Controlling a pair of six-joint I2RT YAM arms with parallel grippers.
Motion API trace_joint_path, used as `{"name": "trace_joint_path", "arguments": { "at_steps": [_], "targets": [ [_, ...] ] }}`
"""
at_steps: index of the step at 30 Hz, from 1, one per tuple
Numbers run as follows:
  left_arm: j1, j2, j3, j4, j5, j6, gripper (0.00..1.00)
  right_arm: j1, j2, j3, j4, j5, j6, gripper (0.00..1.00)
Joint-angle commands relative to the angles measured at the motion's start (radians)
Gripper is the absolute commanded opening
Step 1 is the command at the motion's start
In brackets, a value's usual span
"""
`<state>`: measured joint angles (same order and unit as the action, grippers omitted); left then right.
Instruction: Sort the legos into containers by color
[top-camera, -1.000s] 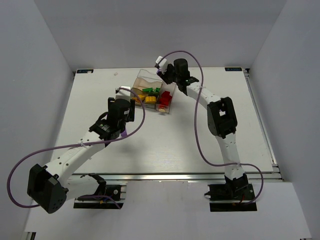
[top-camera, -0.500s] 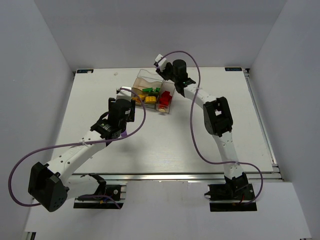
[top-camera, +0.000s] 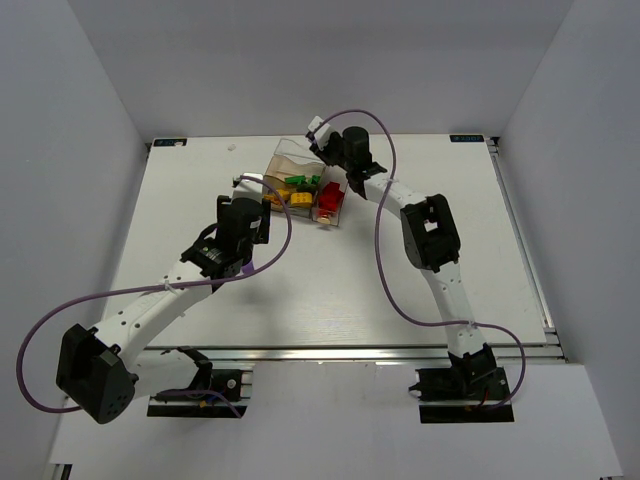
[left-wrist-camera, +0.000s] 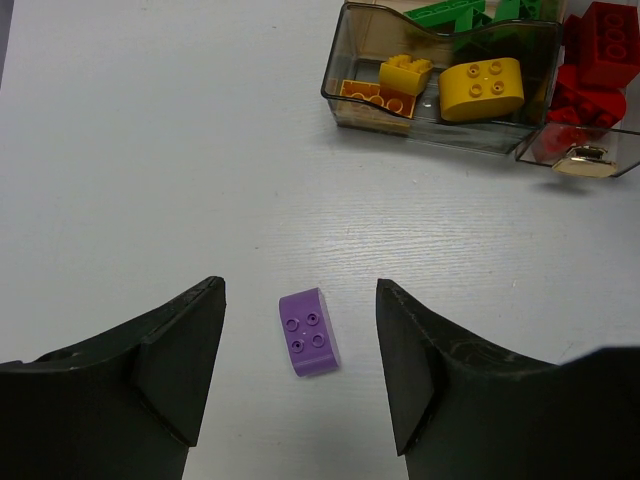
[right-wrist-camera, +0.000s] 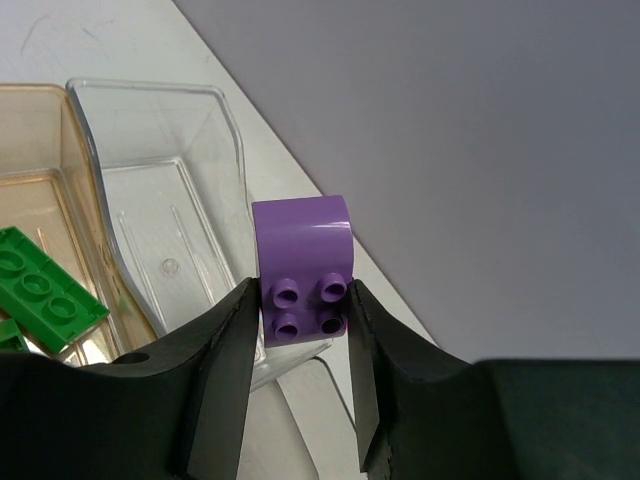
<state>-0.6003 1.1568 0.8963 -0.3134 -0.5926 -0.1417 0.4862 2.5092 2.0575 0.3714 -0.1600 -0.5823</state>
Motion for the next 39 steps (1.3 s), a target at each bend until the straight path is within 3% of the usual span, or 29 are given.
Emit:
{"name": "trace_joint_path", "arguments": {
  "at_steps": [1, 12, 15, 17, 19, 20, 21, 24, 26, 27, 29, 30, 31, 33, 34, 36, 39],
  "targets": [
    [-0.003, -0.008, -0.005, 0.007, -0.016, 0.002, 0.72, 0.005, 0.01, 0.03, 0.066, -0.003, -0.01, 0.3],
    [-0.003, -0.008, -0.003, 0.008, -0.01, -0.001, 0.72, 0.005, 0.004, 0.026, 0.061, -0.009, -0.013, 0.71],
    [-0.003, -0.003, -0.002, 0.007, -0.006, -0.001, 0.72, 0.005, -0.009, 0.026, 0.055, -0.009, -0.011, 0.7],
    [-0.003, -0.003, 0.0, -0.001, -0.001, -0.006, 0.7, 0.006, -0.032, 0.021, 0.05, 0.014, 0.004, 0.65],
    [-0.003, 0.007, 0.003, -0.004, 0.013, -0.022, 0.53, 0.0, -0.088, 0.012, 0.026, 0.036, 0.036, 0.33],
    [-0.003, 0.017, 0.007, -0.025, 0.01, -0.039, 0.18, 0.0, -0.113, 0.012, -0.026, 0.046, 0.098, 0.16],
    [-0.003, 0.033, 0.024, -0.044, 0.008, -0.064, 0.03, -0.004, -0.139, 0.012, -0.064, 0.08, 0.145, 0.0],
    [-0.003, 0.061, 0.055, -0.119, 0.013, -0.189, 0.0, -0.017, -0.316, 0.001, -0.285, 0.093, 0.315, 0.0],
    [-0.003, 0.073, 0.058, -0.167, 0.023, -0.246, 0.0, -0.037, -0.419, -0.127, -0.369, 0.027, 0.407, 0.0],
    [-0.003, 0.081, 0.062, -0.191, 0.03, -0.312, 0.1, -0.043, -0.522, -0.179, -0.408, -0.004, 0.433, 0.0],
    [0.008, 0.119, 0.069, -0.249, 0.043, -0.376, 0.46, -0.066, -0.625, -0.346, -0.437, -0.1, 0.473, 0.01],
    [0.008, 0.136, 0.073, -0.271, 0.045, -0.409, 0.78, -0.07, -0.677, -0.403, -0.459, -0.134, 0.502, 0.26],
    [0.02, 0.165, 0.078, -0.3, 0.042, -0.448, 0.86, -0.08, -0.766, -0.449, -0.471, -0.172, 0.515, 0.41],
    [0.059, 0.188, 0.081, -0.309, 0.05, -0.473, 0.97, -0.104, -0.881, -0.578, -0.506, -0.275, 0.545, 0.67],
    [0.071, 0.208, 0.079, -0.3, 0.065, -0.47, 0.98, -0.107, -0.917, -0.618, -0.514, -0.312, 0.555, 0.73],
    [0.092, 0.231, 0.085, -0.293, 0.111, -0.464, 0.98, -0.118, -1.007, -0.73, -0.517, -0.38, 0.575, 0.76],
    [0.126, 0.283, 0.098, -0.289, 0.186, -0.463, 0.96, -0.129, -1.102, -0.882, -0.488, -0.406, 0.611, 0.74]
  ]
}}
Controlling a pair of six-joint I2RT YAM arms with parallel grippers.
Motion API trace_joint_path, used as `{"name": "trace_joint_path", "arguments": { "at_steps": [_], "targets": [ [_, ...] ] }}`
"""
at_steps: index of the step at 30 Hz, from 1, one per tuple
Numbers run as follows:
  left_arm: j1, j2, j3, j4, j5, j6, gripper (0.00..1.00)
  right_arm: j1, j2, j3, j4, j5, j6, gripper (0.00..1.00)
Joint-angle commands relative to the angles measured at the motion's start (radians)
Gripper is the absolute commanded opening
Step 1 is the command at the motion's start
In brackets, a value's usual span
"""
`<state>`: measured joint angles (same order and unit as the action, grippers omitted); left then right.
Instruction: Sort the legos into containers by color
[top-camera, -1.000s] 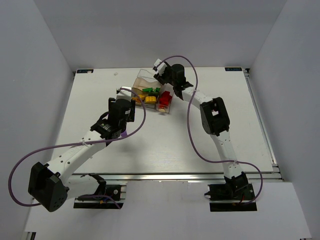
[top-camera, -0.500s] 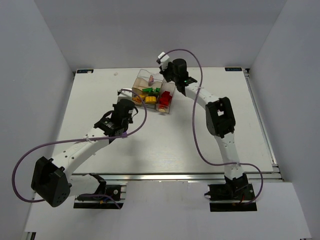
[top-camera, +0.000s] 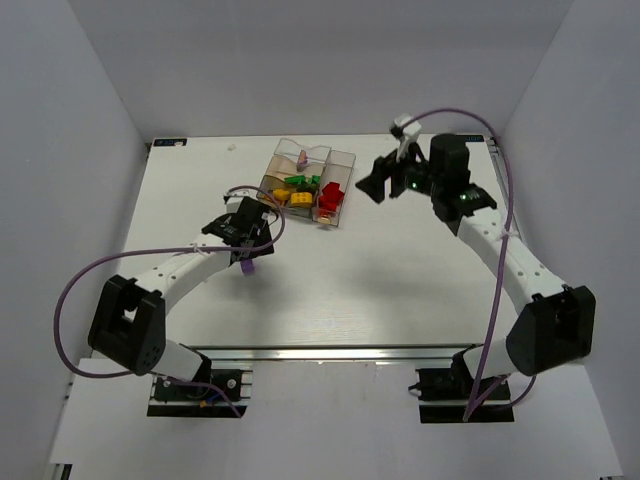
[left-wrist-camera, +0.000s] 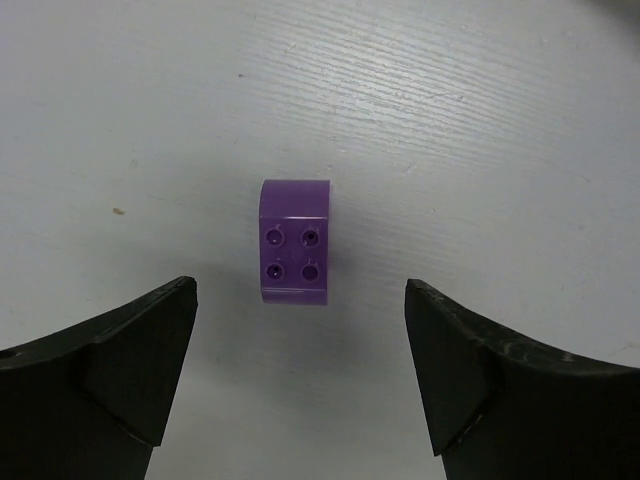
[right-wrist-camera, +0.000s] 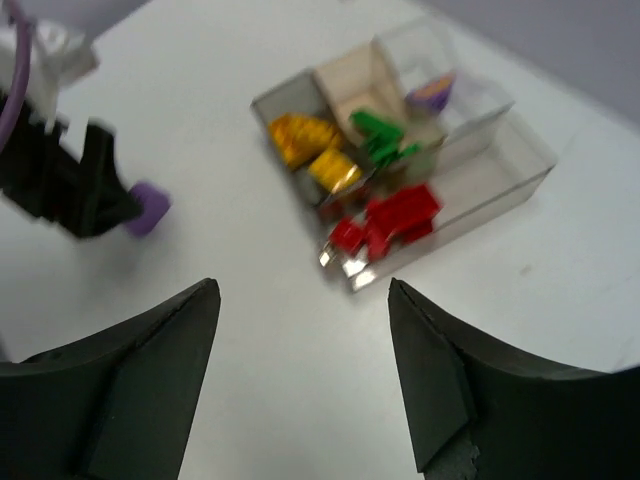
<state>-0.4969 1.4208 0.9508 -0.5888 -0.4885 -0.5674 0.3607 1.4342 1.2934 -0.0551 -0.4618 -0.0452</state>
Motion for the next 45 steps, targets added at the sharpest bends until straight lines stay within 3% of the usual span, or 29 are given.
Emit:
{"name": "trace_joint_path", "arguments": {
  "at_steps": [1, 9, 17, 22, 25, 29, 30, 34, 39, 40, 42, 45],
  "targets": [
    [0.038, 0.03, 0.043, -0.013, 0.094, -0.041, 0.94, -0.006, -0.052, -0.155, -0.025, -0.104, 0.094, 0.73],
    [0.097, 0.125, 0.016, 0.027, 0.205, -0.052, 0.76, -0.074, -0.262, -0.324, 0.082, -0.092, 0.067, 0.69],
    [0.106, 0.205, 0.034, 0.007, 0.185, -0.078, 0.61, -0.14, -0.278, -0.35, 0.084, -0.141, 0.077, 0.68],
    [0.097, 0.17, 0.077, 0.004, 0.159, -0.063, 0.1, -0.158, -0.282, -0.361, 0.09, -0.17, 0.077, 0.65],
    [0.086, 0.135, 0.133, 0.036, 0.162, 0.01, 0.0, -0.175, -0.284, -0.365, 0.095, -0.181, 0.077, 0.63],
    [0.102, 0.15, 0.259, 0.213, 0.364, 0.205, 0.0, -0.183, -0.281, -0.379, 0.11, -0.173, 0.062, 0.58],
    [0.103, 0.17, 0.284, 0.307, 0.467, 0.221, 0.0, -0.187, -0.281, -0.387, 0.113, -0.164, 0.062, 0.57],
    [0.103, 0.364, 0.524, 0.388, 0.544, 0.255, 0.0, -0.204, -0.276, -0.39, 0.113, -0.15, 0.05, 0.54],
    [0.112, 0.716, 1.093, 0.238, 0.417, 0.068, 0.0, -0.221, -0.282, -0.394, 0.116, -0.141, 0.05, 0.54],
    [0.112, 0.807, 1.149, 0.222, 0.366, 0.02, 0.0, -0.224, -0.284, -0.398, 0.118, -0.14, 0.05, 0.53],
    [0.112, 0.855, 1.195, 0.269, 0.352, -0.144, 0.0, -0.23, -0.287, -0.398, 0.118, -0.138, 0.05, 0.53],
    [0.123, 0.863, 1.139, 0.394, 0.312, -0.398, 0.0, -0.236, -0.29, -0.398, 0.116, -0.14, 0.05, 0.51]
  ]
}}
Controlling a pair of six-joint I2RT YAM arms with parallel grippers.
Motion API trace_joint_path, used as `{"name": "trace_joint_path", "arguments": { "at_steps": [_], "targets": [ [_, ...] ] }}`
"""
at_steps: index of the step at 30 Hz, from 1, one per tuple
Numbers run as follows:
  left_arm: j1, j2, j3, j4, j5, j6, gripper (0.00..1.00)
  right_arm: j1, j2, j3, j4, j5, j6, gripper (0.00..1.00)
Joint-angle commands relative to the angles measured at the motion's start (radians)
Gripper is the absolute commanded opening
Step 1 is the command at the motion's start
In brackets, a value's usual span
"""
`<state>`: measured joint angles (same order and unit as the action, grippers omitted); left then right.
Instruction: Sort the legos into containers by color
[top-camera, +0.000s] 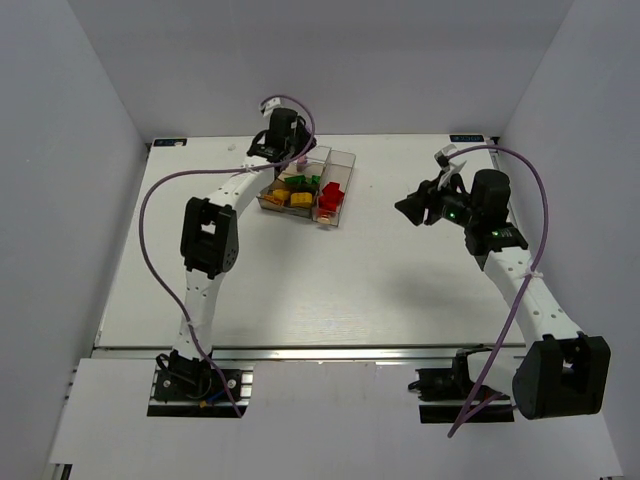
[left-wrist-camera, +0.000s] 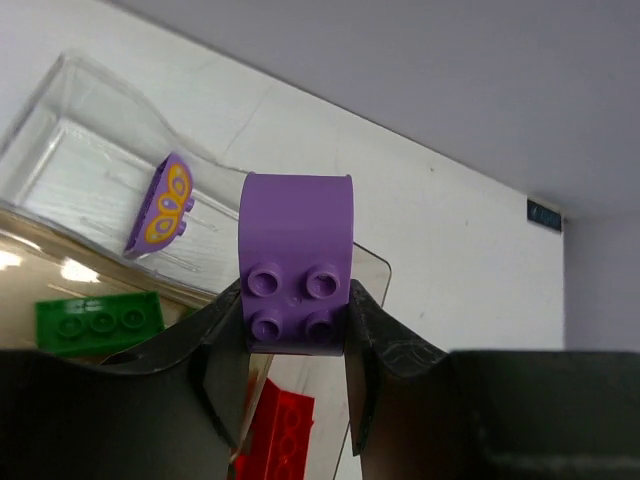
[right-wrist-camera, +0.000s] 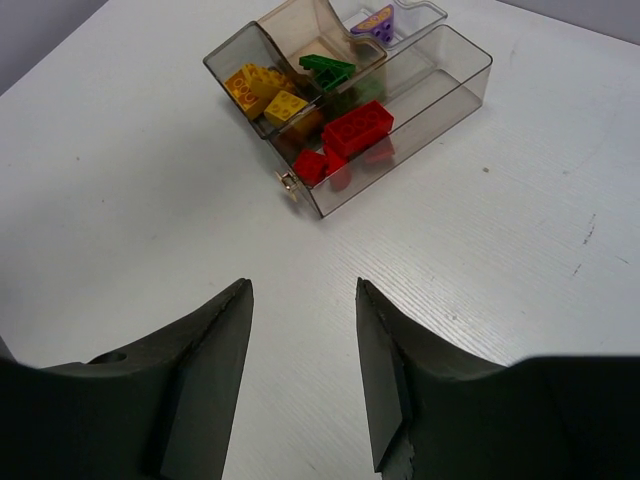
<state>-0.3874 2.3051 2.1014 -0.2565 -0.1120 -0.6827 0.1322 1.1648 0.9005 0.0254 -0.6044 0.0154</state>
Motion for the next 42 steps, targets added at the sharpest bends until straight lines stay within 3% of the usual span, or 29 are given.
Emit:
{"name": "trace_joint_path", "arguments": {
  "at_steps": [1, 5, 10, 20, 30, 35, 42],
  "targets": [
    [0.013, -0.029, -0.07, 0.1, -0.077, -0.338, 0.0, -0.014, -0.019, -0.005, 0.036, 0.0, -0.011, 0.51],
    [0.013, -0.027, -0.141, 0.248, -0.115, -0.549, 0.0, -0.019, -0.017, -0.005, 0.033, -0.011, -0.011, 0.51],
    [0.013, 0.04, -0.061, 0.263, -0.075, -0.598, 0.0, -0.028, -0.017, -0.005, 0.031, -0.021, -0.011, 0.5],
    [0.013, 0.071, -0.1, 0.234, -0.046, -0.686, 0.06, -0.051, -0.031, -0.006, 0.033, -0.028, -0.011, 0.5],
    [0.022, 0.089, -0.089, 0.191, -0.028, -0.689, 0.33, -0.063, -0.033, -0.009, 0.036, -0.041, -0.011, 0.5],
    [0.032, 0.093, -0.089, 0.206, 0.0, -0.686, 0.59, -0.069, -0.033, -0.011, 0.036, -0.044, -0.011, 0.5],
    [0.032, 0.071, -0.109, 0.209, 0.029, -0.683, 0.66, -0.075, -0.031, -0.012, 0.041, -0.049, -0.006, 0.5]
  ]
}}
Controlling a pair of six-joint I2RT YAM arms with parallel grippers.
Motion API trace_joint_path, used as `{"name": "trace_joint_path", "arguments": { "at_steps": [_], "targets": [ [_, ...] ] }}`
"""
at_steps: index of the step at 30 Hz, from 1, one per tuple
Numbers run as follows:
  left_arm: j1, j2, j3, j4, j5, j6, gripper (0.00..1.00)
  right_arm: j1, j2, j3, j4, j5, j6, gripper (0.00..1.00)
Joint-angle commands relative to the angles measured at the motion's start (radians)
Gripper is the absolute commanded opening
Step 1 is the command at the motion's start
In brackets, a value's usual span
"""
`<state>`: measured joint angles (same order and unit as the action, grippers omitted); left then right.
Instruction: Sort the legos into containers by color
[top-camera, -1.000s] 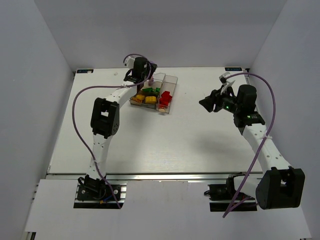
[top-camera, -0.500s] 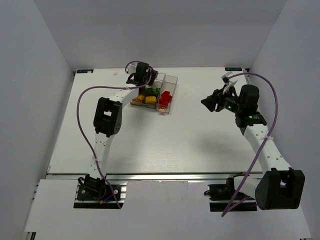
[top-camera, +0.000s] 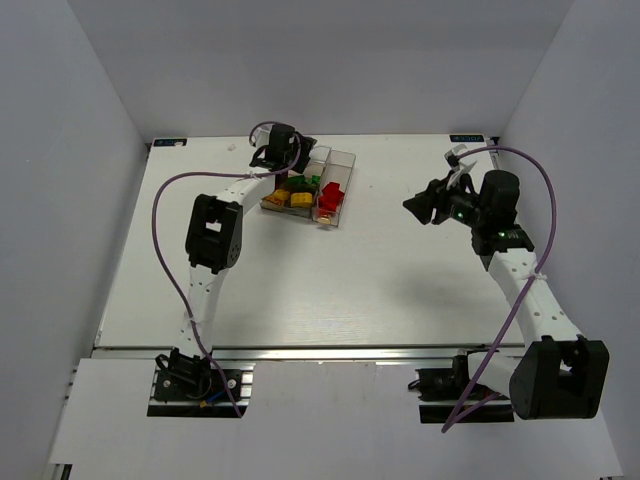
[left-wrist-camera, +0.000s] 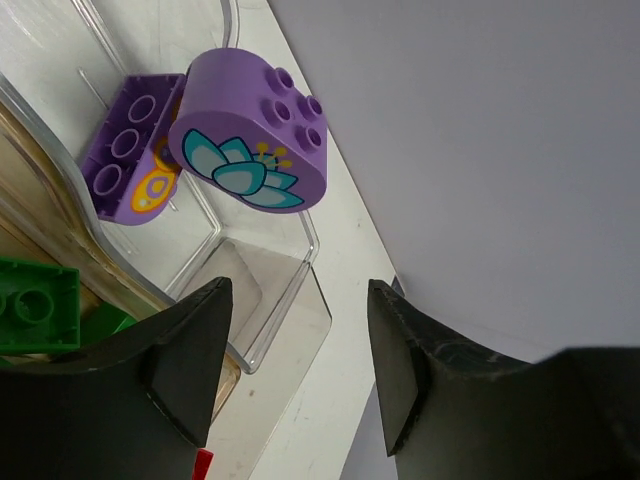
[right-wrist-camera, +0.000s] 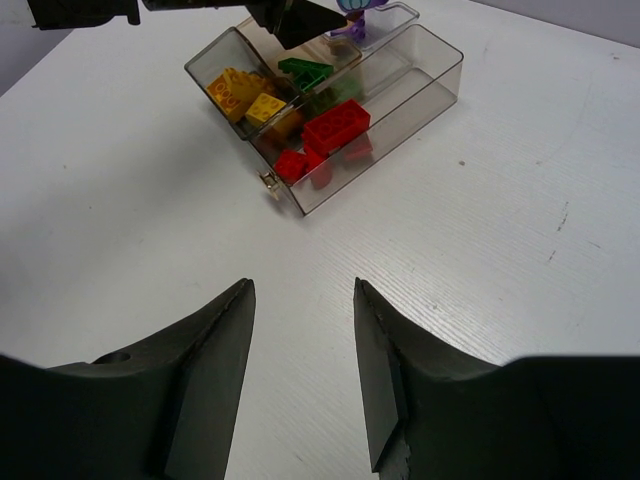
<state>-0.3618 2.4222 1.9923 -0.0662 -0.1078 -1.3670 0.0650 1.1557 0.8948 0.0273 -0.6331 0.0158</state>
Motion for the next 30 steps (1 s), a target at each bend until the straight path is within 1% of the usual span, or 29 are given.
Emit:
{"name": "trace_joint_path", "arguments": {
  "at_steps": [1, 10, 12, 13, 15, 16, 17, 18, 19, 20, 21, 22, 23, 24, 25, 26, 27, 28, 29, 30],
  "targets": [
    [0.006, -0.052, -0.006, 0.029, 0.026, 0.002, 0.66, -0.008, -0.022, -0.007, 0.039, -0.022, -0.007, 0.5],
    [0.006, -0.139, -0.018, 0.031, 0.08, 0.04, 0.61, -0.021, -0.021, -0.011, 0.043, -0.03, 0.004, 0.5],
    [0.006, -0.167, -0.042, 0.034, 0.089, 0.045, 0.61, -0.021, -0.021, -0.011, 0.045, -0.033, 0.006, 0.5],
    [0.006, -0.196, -0.077, 0.052, 0.103, 0.048, 0.6, -0.021, -0.022, -0.013, 0.046, -0.033, 0.006, 0.5],
    [0.015, -0.231, -0.116, 0.057, 0.106, 0.072, 0.55, -0.024, -0.022, -0.014, 0.048, -0.036, 0.009, 0.5],
    [0.015, -0.251, -0.137, 0.095, 0.106, 0.089, 0.43, -0.024, -0.021, -0.016, 0.049, -0.037, 0.007, 0.5],
    [0.015, -0.287, -0.142, 0.094, 0.153, 0.109, 0.33, -0.025, -0.022, -0.019, 0.049, -0.04, 0.007, 0.5],
    [0.015, -0.304, -0.147, 0.092, 0.172, 0.14, 0.21, -0.027, -0.019, -0.017, 0.051, -0.046, 0.004, 0.5],
    [0.026, -0.32, -0.159, 0.085, 0.196, 0.208, 0.0, -0.028, -0.021, -0.02, 0.048, -0.05, -0.008, 0.51],
    [0.035, -0.366, -0.17, 0.08, 0.28, 0.25, 0.0, -0.028, -0.019, -0.022, 0.048, -0.069, -0.011, 0.54],
    [0.035, -0.397, -0.196, 0.088, 0.334, 0.308, 0.0, -0.03, -0.016, -0.022, 0.048, -0.076, -0.011, 0.72],
    [0.035, -0.435, -0.238, 0.167, 0.394, 0.435, 0.0, -0.03, -0.014, -0.02, 0.043, -0.082, -0.045, 0.86],
    [0.044, -0.518, -0.345, 0.233, 0.522, 0.557, 0.0, -0.033, -0.014, -0.014, 0.039, -0.085, -0.045, 0.89],
    [0.044, -0.561, -0.398, 0.246, 0.587, 0.622, 0.0, -0.034, -0.017, -0.011, 0.034, -0.085, -0.048, 0.89],
    [0.044, -0.599, -0.438, 0.224, 0.638, 0.696, 0.13, -0.037, -0.019, -0.01, 0.03, -0.067, -0.048, 0.89],
    [0.044, -0.641, -0.484, 0.162, 0.664, 0.77, 0.53, -0.04, -0.025, -0.01, 0.029, -0.053, -0.043, 0.89],
    [0.035, -0.731, -0.506, 0.019, 0.654, 0.919, 0.65, -0.039, -0.033, 0.001, 0.025, -0.036, -0.043, 0.89],
    [0.035, -0.777, -0.536, -0.039, 0.625, 0.99, 0.74, -0.042, -0.037, 0.009, 0.017, -0.014, -0.036, 0.89],
    [0.021, -0.828, -0.628, -0.085, 0.582, 1.044, 0.87, -0.042, -0.043, 0.019, 0.005, 0.056, 0.013, 0.89],
    [0.021, -0.889, -0.691, -0.099, 0.524, 1.103, 0.91, -0.042, -0.048, 0.029, -0.009, 0.091, 0.033, 0.89]
  ]
}}
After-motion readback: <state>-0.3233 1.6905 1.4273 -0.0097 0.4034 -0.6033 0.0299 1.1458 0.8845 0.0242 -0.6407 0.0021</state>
